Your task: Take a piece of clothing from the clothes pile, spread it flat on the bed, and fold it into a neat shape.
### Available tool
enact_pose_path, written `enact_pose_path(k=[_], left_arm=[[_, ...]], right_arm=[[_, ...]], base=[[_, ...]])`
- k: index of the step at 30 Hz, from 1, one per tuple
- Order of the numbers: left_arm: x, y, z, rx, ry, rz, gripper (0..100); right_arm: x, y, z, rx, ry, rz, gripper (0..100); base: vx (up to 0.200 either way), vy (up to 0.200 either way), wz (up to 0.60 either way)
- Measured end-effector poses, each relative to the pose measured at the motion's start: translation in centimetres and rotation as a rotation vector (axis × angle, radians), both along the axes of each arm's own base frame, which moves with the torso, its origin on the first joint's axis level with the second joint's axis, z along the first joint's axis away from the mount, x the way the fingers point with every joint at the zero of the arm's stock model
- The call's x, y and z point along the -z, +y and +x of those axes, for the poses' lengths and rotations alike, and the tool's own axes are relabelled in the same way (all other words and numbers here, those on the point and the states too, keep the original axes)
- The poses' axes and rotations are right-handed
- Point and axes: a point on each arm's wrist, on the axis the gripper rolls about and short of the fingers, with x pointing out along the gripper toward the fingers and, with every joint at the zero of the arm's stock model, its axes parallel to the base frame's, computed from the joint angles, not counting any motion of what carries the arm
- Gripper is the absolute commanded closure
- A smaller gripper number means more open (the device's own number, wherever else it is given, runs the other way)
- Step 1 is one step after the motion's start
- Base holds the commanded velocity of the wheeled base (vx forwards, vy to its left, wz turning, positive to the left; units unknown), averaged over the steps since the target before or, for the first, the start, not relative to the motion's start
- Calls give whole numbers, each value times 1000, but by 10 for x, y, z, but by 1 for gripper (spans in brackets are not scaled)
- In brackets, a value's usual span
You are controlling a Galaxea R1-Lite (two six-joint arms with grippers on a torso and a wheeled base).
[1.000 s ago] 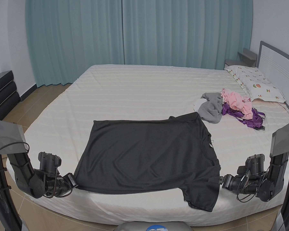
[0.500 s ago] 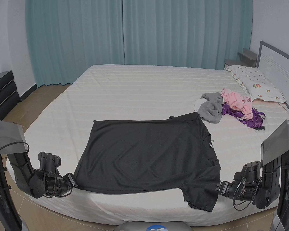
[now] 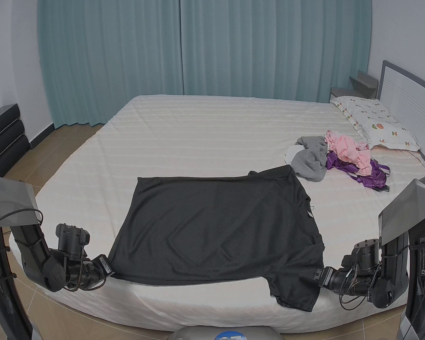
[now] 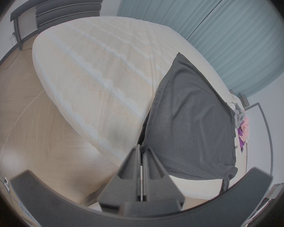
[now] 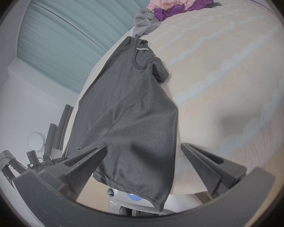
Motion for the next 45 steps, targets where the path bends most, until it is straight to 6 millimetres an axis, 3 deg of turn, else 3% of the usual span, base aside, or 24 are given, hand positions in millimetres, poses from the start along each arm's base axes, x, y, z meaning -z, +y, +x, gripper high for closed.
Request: enact_pose_path(k=[3, 4, 22, 45], left_arm=[[0, 0, 0, 0, 0, 0, 100], [0, 0, 0, 0, 0, 0, 100], [-1, 0, 0, 0, -4, 0, 100], [-12, 6, -7, 14, -38, 26, 100]], right_arm=[[0, 1, 2, 8, -2, 10, 0], [0, 1, 2, 9, -2, 12, 100], [-3, -5, -5, 53, 14, -17, 100], [-37, -28, -26, 36, 47, -4, 100]], base=[[0, 0, 0], [0, 0, 0], [0, 0, 0], [0, 0, 0]])
